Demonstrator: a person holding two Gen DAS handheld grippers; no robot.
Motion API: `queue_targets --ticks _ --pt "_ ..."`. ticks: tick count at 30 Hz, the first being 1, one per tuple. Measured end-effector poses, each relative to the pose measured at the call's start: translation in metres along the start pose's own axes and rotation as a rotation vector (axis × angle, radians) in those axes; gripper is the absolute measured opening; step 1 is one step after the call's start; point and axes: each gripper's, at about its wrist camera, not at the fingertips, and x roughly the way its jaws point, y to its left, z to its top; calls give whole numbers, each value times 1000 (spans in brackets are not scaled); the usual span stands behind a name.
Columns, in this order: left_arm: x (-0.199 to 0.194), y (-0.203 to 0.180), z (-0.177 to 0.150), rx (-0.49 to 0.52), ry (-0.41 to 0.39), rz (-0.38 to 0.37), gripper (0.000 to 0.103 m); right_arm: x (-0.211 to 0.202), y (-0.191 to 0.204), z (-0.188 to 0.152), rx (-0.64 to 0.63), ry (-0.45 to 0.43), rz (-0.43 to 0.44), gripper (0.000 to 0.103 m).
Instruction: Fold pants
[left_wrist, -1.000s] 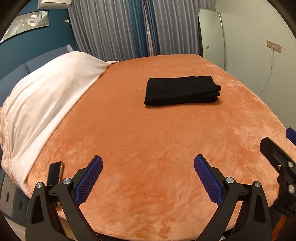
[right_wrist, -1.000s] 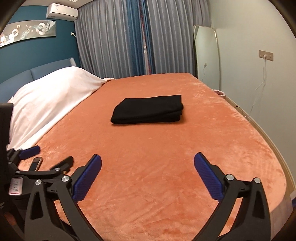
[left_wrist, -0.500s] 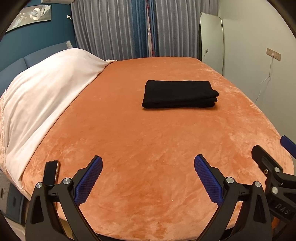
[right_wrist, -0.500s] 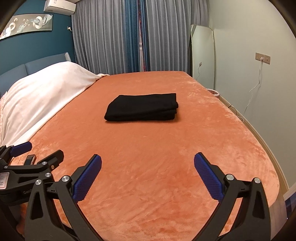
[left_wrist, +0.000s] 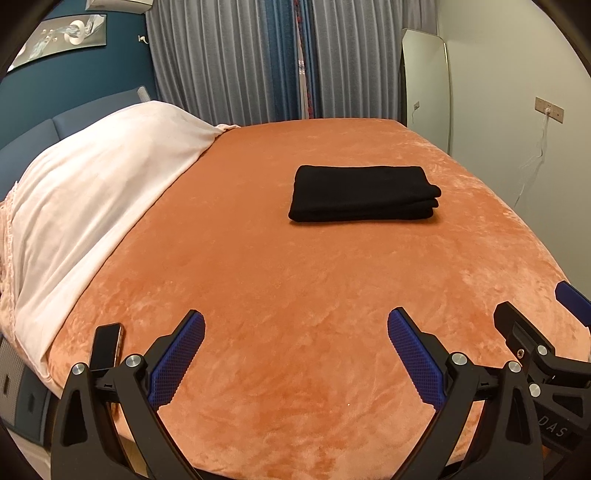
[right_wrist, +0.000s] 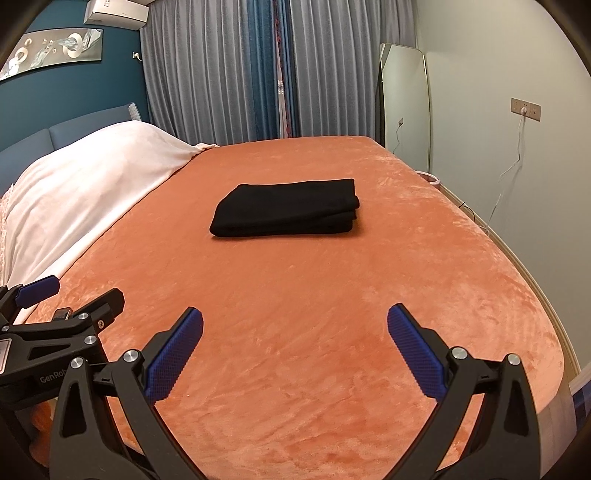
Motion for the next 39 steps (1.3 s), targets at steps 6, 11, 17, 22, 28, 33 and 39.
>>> queue_targets --ticks 6,11,17,22,28,33,39 --pt "1 0 2 4 5 -4 98 -1 -5 2 8 -8 -8 98" --pt "5 -1 4 6 12 -32 98 -2 -8 3 21 -14 -14 98" --pt "8 -5 4 12 20 -44 98 -2 -12 4 25 -17 -18 98" --pt "8 -7 3 13 18 -46 98 0 -14 5 27 -13 -19 98" --pt "8 -5 3 5 11 -47 98 -1 -13 4 25 -13 -17 98" --pt "3 -1 3 -11 -29 -43 98 0 -16 4 29 -13 -19 98" --pt "2 -6 4 12 -36 -45 98 0 -18 3 33 -12 -22 98"
